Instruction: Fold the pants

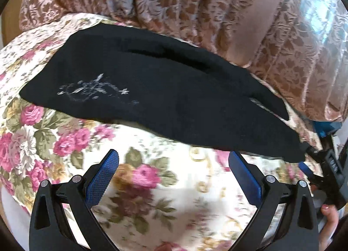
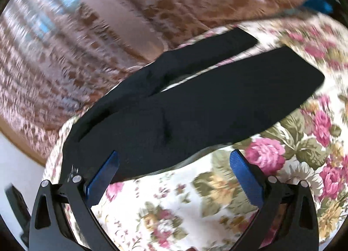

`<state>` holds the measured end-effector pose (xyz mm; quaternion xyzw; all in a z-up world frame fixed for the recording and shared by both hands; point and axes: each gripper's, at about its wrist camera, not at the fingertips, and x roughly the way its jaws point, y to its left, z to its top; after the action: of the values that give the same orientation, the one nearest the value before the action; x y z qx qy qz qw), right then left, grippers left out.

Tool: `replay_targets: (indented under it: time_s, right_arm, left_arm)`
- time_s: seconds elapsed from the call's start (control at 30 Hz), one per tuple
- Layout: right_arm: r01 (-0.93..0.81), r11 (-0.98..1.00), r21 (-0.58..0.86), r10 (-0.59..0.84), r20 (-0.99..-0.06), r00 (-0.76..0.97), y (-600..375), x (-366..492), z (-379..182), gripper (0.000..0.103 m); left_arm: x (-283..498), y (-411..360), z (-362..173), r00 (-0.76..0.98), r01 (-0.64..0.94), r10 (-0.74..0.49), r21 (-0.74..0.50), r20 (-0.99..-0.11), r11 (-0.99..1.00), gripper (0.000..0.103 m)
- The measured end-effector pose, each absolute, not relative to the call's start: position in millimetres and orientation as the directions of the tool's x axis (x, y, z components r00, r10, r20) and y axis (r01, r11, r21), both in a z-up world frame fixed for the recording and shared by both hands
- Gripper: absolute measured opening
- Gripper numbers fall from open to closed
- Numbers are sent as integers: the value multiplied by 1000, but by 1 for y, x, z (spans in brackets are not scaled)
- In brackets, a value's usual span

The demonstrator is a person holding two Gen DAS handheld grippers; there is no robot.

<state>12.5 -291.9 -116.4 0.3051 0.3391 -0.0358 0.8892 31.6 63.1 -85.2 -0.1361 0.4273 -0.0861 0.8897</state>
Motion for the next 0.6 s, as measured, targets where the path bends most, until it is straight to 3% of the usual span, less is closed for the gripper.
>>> replay_targets:
  time_s: [0.2, 0.33, 0.6]
  right_arm:
    - [315, 634, 706, 246, -571, 783, -348, 10, -156, 98]
    - [315, 581, 750, 240, -528, 815, -370, 6, -166, 82]
    - [330, 465, 822, 252, -480, 841, -398, 15, -188, 65]
  left_arm:
    - [39, 97, -108, 639, -36, -275, -385, -718, 922, 100]
    - [41, 115, -117, 665, -65, -283, -431, -691, 900, 100]
    - [49, 134, -125, 713, -87, -270, -463, -648, 882, 100]
